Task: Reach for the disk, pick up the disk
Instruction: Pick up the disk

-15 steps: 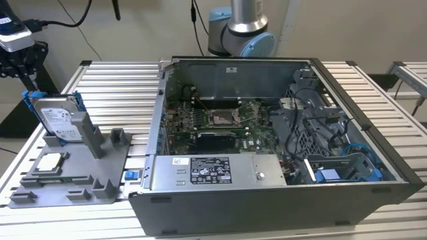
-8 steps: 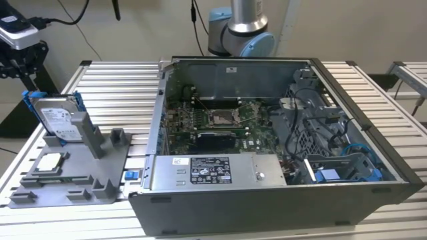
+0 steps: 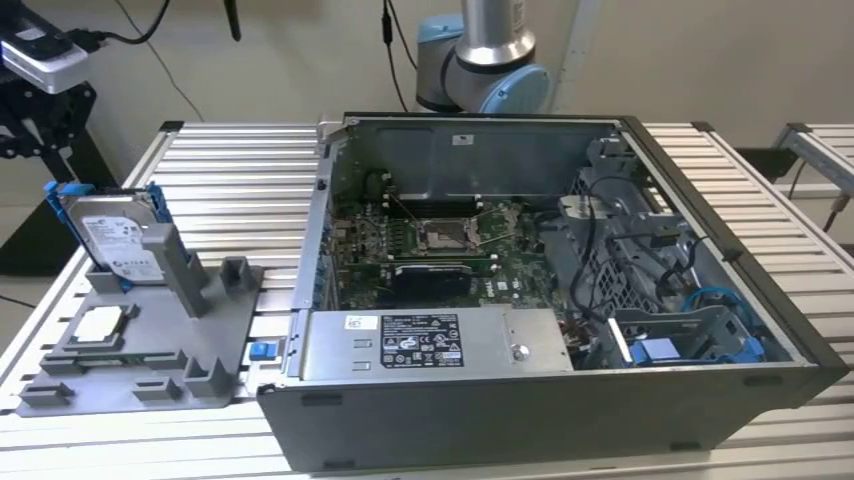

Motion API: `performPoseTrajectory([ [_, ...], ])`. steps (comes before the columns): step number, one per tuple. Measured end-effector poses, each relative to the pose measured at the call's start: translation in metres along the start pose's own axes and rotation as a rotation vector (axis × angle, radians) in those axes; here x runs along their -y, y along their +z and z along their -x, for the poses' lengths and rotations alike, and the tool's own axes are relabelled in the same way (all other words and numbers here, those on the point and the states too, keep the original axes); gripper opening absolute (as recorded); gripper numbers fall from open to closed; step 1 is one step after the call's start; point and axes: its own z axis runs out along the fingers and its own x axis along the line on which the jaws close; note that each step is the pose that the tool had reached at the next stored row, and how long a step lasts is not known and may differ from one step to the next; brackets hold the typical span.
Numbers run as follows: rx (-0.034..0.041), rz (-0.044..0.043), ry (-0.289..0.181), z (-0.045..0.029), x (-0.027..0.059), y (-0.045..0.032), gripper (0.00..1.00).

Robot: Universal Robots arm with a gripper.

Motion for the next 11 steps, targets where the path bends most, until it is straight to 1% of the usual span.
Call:
performPoseTrajectory([
  [11,-0.0076,-0.0001,-0.2,0.0,0.0,0.0,0.0],
])
